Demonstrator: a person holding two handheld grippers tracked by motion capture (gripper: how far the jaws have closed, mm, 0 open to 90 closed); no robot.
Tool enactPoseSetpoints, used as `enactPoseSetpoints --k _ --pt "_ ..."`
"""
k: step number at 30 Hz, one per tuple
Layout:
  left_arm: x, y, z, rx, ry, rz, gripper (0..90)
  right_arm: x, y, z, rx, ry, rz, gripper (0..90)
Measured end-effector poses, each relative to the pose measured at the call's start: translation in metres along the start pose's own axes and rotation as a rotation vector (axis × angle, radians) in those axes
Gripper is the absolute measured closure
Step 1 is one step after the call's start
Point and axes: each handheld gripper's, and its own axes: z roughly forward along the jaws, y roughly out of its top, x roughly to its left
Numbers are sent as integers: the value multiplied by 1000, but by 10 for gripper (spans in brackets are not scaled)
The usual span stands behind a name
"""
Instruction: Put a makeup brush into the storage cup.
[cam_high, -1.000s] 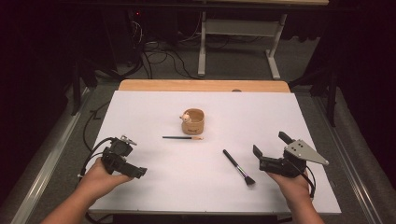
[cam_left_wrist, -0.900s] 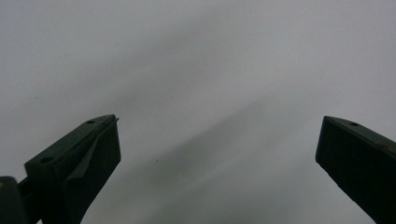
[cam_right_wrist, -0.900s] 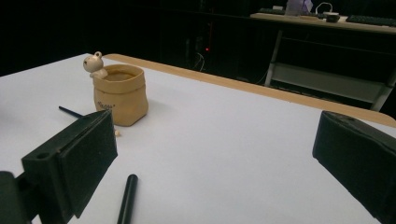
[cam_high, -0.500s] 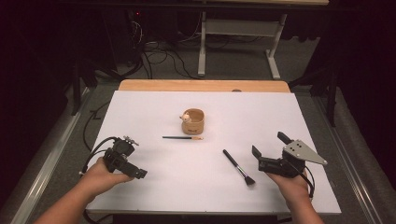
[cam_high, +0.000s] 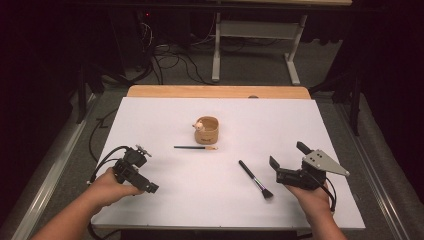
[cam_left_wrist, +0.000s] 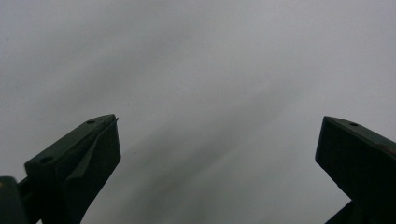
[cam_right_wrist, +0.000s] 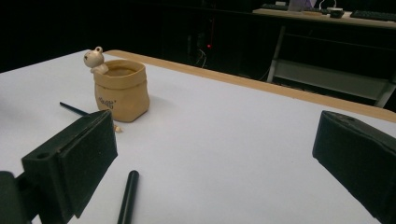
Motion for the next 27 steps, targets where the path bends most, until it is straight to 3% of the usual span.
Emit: enactPoseSetpoints --k 15,27 --pt "5 6 -14 26 -8 -2 5 1 0 0 -3 2 5 13" --pt "3 12 -12 39 -11 8 5 1 0 1 1 4 7 13"
